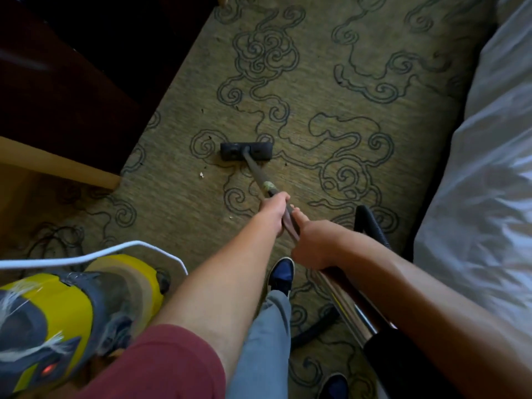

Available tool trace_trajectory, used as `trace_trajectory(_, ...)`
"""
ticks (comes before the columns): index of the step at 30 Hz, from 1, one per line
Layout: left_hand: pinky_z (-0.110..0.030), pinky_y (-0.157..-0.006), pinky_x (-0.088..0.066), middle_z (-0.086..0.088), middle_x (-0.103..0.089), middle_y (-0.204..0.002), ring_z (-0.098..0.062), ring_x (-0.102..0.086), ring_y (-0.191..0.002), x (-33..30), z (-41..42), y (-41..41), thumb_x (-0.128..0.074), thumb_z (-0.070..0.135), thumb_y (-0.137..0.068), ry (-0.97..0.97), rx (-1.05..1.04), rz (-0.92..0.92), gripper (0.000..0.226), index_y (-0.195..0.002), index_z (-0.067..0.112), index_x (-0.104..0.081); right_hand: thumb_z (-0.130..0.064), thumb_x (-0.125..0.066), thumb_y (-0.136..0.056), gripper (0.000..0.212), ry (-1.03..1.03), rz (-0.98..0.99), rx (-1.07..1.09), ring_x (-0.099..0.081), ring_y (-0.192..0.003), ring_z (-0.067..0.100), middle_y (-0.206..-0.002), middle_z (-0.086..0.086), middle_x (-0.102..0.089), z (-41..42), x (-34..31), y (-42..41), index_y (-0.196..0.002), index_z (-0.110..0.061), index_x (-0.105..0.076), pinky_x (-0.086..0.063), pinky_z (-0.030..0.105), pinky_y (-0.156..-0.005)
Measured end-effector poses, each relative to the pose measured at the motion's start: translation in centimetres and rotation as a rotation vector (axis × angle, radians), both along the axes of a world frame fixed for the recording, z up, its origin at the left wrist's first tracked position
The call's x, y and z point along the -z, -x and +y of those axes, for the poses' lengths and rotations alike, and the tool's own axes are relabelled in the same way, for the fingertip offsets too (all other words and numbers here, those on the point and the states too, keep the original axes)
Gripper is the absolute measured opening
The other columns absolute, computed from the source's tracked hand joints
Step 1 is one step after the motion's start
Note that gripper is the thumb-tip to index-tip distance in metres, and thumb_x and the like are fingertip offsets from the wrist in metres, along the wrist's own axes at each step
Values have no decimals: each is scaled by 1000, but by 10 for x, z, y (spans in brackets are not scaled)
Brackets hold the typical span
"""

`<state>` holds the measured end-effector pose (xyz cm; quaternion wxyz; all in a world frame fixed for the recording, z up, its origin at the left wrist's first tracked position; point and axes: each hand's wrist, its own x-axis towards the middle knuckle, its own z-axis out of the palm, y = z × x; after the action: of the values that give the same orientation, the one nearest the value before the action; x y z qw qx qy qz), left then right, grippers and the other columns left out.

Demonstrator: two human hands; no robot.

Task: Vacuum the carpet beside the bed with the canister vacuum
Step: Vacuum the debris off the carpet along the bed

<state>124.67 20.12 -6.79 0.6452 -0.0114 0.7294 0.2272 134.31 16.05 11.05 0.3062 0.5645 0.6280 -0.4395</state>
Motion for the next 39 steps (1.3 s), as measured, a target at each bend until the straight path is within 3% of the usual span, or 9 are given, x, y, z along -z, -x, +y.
trace_trajectory(4, -45, -100, -51, -24, -58, -143, -27, -54, -93, -13, -71, -34, -61, 17, -86, 13, 35, -12, 60, -142, -1, -51, -24, -51, -89, 90, 47, -21, -19, -56, -117, 30, -140, 14, -50, -68, -19, -30, -155, -21, 10, -46, 36, -93)
trace_trajectory(10, -38, -83, -54, -16, -64, -99, -27, -62, -87, -37, -179, -85, -60, 16, -89, 34, 105, -11, 36, -122, 2, -63, -26, -51, -95, 84, 67, 4, -58, -49, -127, 29, -149, 13, -41, -170, -51, -81, -156, -15, 5, -41, 33, -99)
trace_trajectory(17, -45, -93, -57, -19, -66, -104, -29, -64, -89, -48, -291, -129, -61, 15, -88, 43, 125, 5, 48, -133, -1, -59, -25, -48, -97, 82, 126, -15, -147, -42, -134, 28, -158, 10, -26, -275, -72, -125, -155, -13, 10, -35, 35, -106)
trace_trajectory(20, -46, -101, -54, -17, -64, -106, -28, -62, -92, -51, -330, -138, -61, 17, -88, 80, 106, -13, 51, -136, 0, -57, -25, -48, -98, 82, 139, -24, -165, -43, -132, 28, -154, 13, -32, -309, -79, -134, -155, -11, 10, -36, 34, -105)
trace_trajectory(25, -38, -96, -55, -18, -72, -121, -26, -62, -85, -57, -358, -135, -64, 19, -86, 107, 22, -15, 50, -133, 2, -61, -25, -46, -99, 76, 102, -38, -228, -41, -133, 26, -152, 13, -35, -336, -89, -131, -155, -7, 4, -33, 32, -105)
trace_trajectory(29, -31, -64, -48, -12, -60, -72, -21, -57, -54, -59, -376, -120, -62, 12, -87, 131, -135, -15, 20, -102, 2, -53, -25, -54, -94, 72, 74, -2, -222, -56, -117, 25, -132, 12, -54, -345, -86, -118, -155, -15, -16, -45, 34, -97)
trace_trajectory(33, -35, -71, -48, -16, -60, -80, -23, -59, -63, -43, -372, -89, -62, 9, -85, 113, -202, 13, 24, -107, 9, -53, -22, -58, -89, 83, 66, -8, -216, -61, -99, 21, -113, 9, -60, -341, -67, -90, -156, -20, -9, -53, 33, -88)
trace_trajectory(37, -32, -58, -56, -11, -70, -75, -26, -71, -60, -32, -351, -77, -67, 18, -79, 132, -98, 96, 13, -85, 11, -57, -30, -60, -88, 94, 83, -37, -250, -61, -101, 24, -122, 11, -58, -313, -58, -75, -156, -25, 5, -52, 37, -91)
trace_trajectory(39, -36, -66, -59, -15, -74, -88, -30, -72, -75, -34, -334, -68, -66, 21, -77, 115, -53, 90, 20, -92, 7, -65, -29, -60, -87, 93, 79, -31, -235, -61, -97, 23, -119, 10, -58, -298, -55, -67, -156, -27, 3, -53, 35, -88)
